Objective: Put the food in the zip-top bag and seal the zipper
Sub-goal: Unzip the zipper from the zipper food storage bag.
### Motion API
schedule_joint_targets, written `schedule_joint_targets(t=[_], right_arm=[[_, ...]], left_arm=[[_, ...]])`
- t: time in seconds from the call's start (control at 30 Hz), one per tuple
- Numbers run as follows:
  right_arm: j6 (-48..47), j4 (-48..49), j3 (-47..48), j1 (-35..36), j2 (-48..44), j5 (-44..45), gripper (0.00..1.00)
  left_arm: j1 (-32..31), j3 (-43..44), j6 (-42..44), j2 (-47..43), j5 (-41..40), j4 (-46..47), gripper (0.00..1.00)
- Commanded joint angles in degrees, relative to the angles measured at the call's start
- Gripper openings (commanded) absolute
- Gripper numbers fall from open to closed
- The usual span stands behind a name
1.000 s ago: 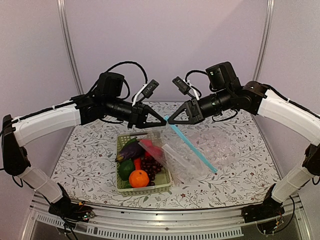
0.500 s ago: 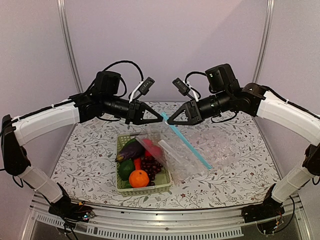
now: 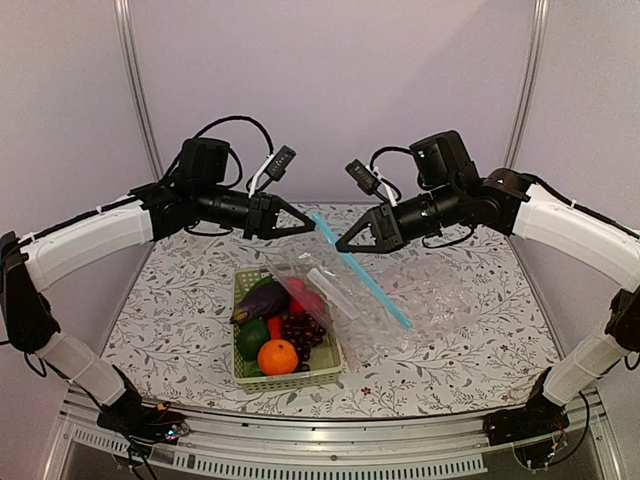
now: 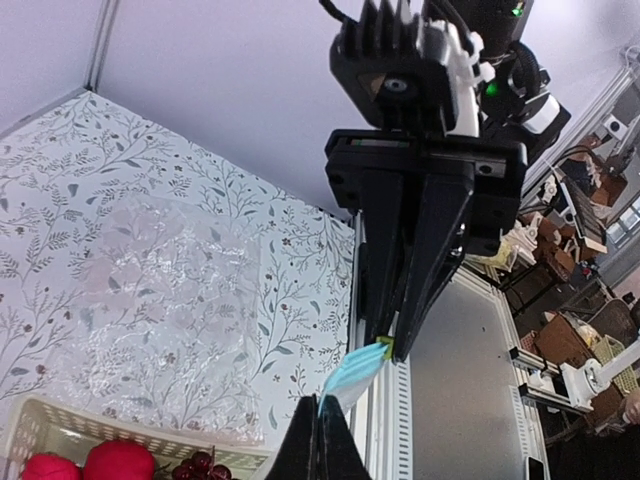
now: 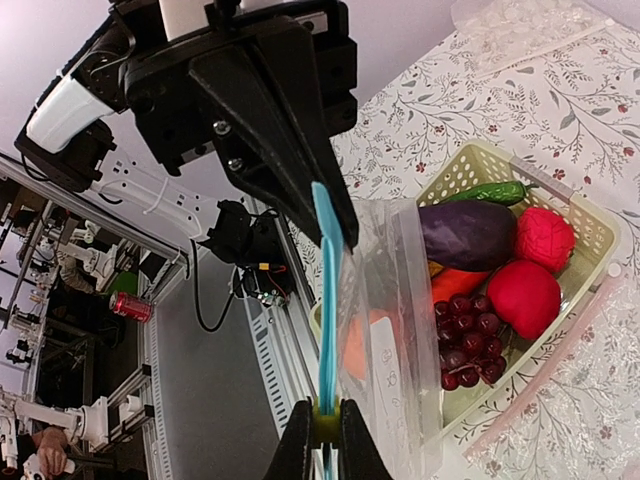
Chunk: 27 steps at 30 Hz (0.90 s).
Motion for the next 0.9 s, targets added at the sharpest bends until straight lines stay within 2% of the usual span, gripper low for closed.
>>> schedule_joint_targets(t=[0.0, 0.87], right_arm=[[-0.09, -2.3, -1.08, 0.41, -1.27, -0.01, 0.0], [-0.66, -3.98, -3.16, 0.41, -2.55, 2.36, 0.0]], left_arm=[[3.04, 0.14, 0.58, -1.51, -3.1, -0.09, 0.0], [10.88, 0.96, 1.76, -3.7, -9.27, -3.84, 0.0]])
